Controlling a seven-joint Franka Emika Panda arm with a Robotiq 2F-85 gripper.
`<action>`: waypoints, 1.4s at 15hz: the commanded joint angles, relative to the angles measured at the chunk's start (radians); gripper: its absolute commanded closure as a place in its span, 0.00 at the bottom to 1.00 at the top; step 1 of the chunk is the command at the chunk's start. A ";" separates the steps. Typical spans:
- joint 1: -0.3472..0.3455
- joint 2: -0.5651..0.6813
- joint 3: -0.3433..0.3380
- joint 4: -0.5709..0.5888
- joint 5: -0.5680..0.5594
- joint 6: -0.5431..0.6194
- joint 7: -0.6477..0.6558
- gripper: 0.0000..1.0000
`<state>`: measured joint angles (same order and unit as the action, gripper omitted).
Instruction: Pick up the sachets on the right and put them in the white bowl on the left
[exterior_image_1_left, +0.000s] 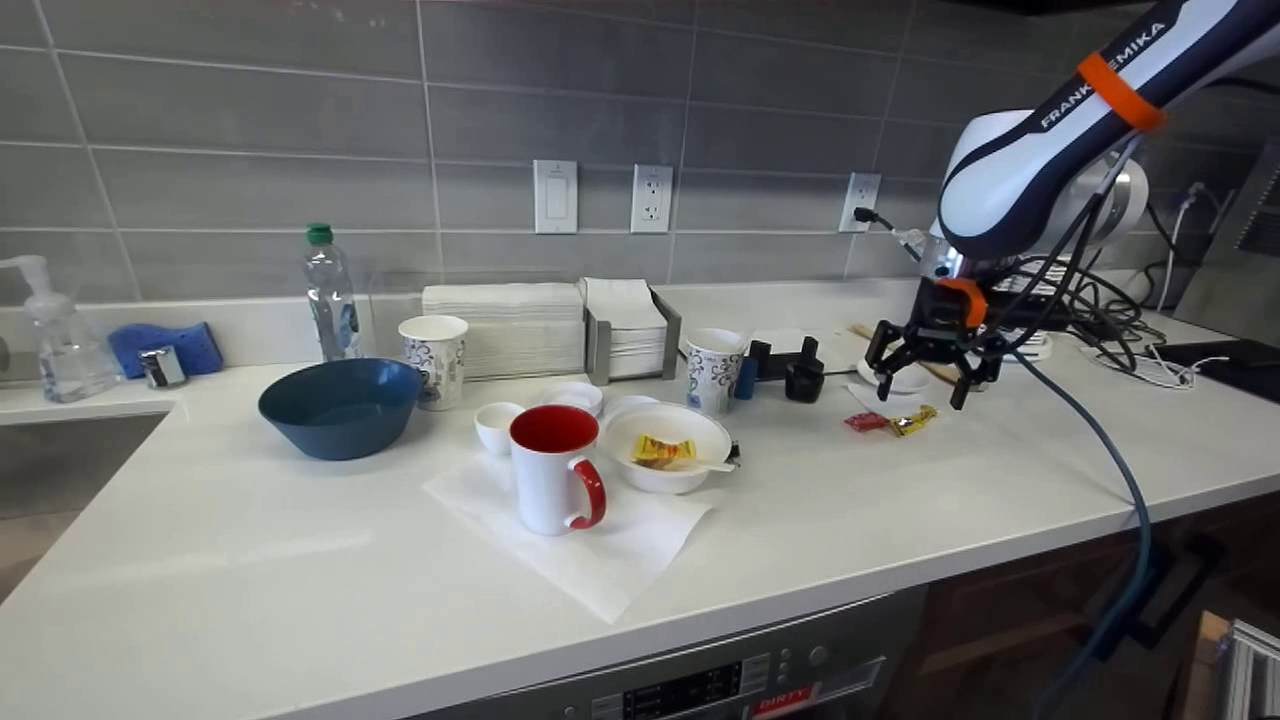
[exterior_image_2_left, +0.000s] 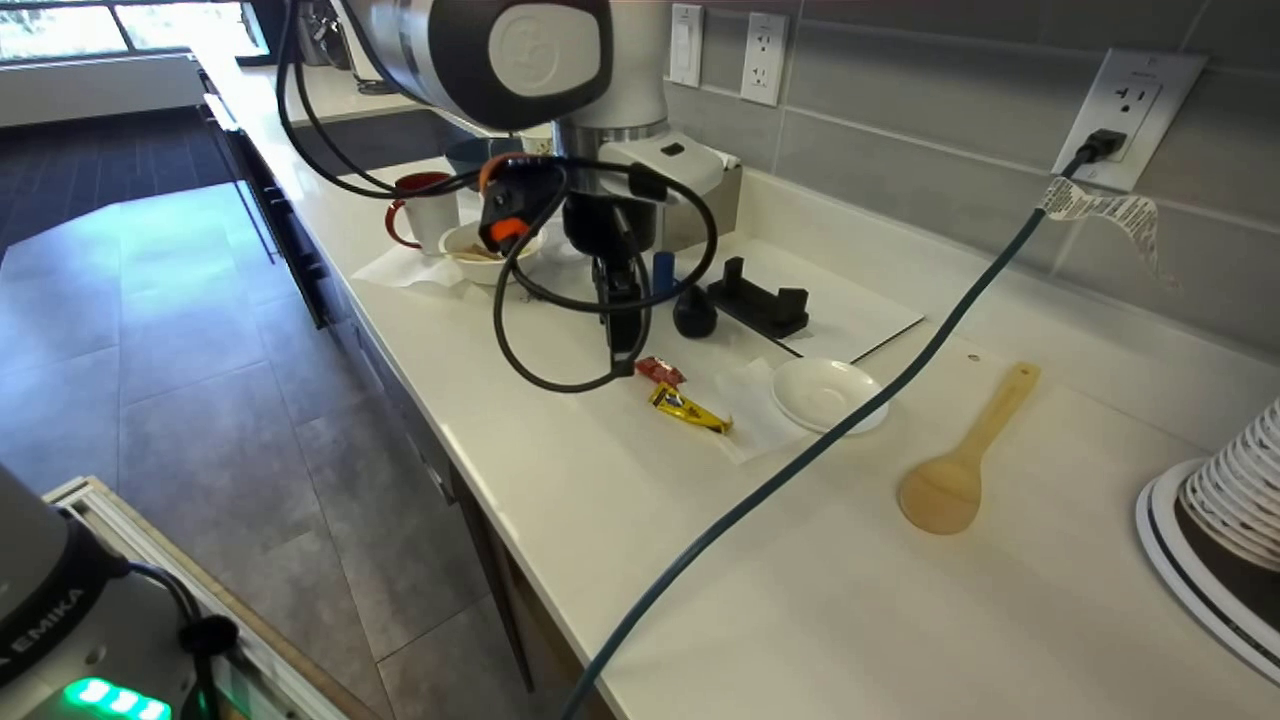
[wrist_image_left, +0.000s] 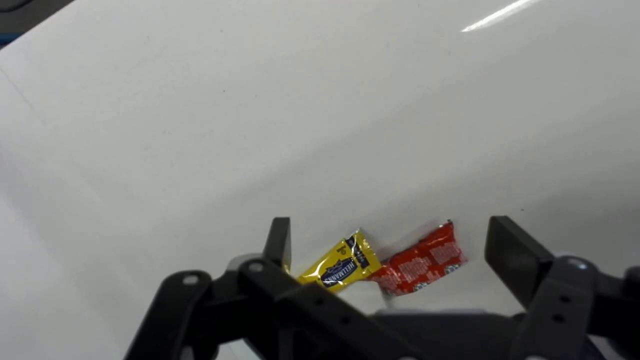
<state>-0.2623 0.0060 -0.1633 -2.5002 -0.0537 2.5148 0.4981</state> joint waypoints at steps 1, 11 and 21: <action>0.020 0.003 -0.020 0.006 -0.001 -0.003 0.003 0.00; 0.074 0.226 -0.087 0.138 -0.036 0.123 0.237 0.00; 0.146 0.336 -0.136 0.222 -0.009 0.110 0.275 0.00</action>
<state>-0.1456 0.3015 -0.2806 -2.3143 -0.0607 2.6279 0.7450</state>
